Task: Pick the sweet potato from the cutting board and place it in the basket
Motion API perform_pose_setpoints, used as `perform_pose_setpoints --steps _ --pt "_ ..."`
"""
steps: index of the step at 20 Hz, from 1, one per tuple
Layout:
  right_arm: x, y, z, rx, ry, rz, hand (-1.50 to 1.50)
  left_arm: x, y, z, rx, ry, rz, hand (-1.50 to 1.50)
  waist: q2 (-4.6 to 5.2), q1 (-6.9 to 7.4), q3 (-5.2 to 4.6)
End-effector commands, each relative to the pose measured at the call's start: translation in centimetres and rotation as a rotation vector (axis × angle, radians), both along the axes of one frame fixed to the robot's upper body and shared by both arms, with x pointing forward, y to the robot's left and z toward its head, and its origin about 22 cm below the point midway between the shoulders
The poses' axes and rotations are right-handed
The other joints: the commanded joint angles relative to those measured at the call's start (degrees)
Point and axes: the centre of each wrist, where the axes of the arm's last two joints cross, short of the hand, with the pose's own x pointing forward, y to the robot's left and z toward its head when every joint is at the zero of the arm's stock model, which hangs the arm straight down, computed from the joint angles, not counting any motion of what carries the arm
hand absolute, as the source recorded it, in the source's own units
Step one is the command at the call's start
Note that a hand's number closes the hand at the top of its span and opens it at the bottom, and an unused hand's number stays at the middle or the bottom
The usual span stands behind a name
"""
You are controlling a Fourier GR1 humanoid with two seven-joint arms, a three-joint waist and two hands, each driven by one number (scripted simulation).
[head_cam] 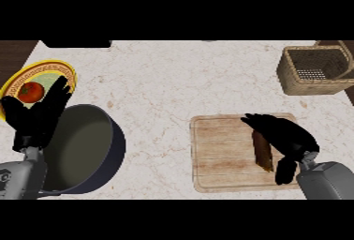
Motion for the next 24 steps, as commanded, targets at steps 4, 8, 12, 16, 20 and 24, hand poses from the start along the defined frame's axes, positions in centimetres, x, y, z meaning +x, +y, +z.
perform_pose_setpoints --steps 4,8,12,16,20,24 --pt "0.1 1.4 -3.3 -0.073 -0.025 -0.019 -1.5 0.3 -0.3 -0.7 -0.022 0.031 -0.027 0.0 0.21 0.12 -0.2" --pt "0.1 0.2 -2.8 -0.078 -0.016 0.001 -1.5 0.6 3.1 0.3 -0.016 0.023 0.001 0.0 0.2 0.0 -0.21" --pt "0.6 0.3 -3.6 -0.198 0.003 0.105 1.5 1.0 1.1 -1.5 -0.013 0.038 -0.016 0.0 0.3 0.01 -0.22" --pt "-1.3 -1.2 -6.1 -0.176 -0.005 0.101 1.5 1.5 -1.0 0.5 0.005 0.045 -0.009 0.0 0.19 -0.13 -0.19" --pt "1.2 0.2 -6.2 -0.19 -0.009 0.111 1.5 -0.4 0.3 -0.7 -0.003 0.034 -0.023 0.0 0.23 0.36 -0.2" --pt "6.2 1.2 -0.8 0.01 -0.181 -0.519 1.5 0.8 -0.4 0.8 -0.015 0.003 -0.036 0.0 1.23 2.08 0.03"
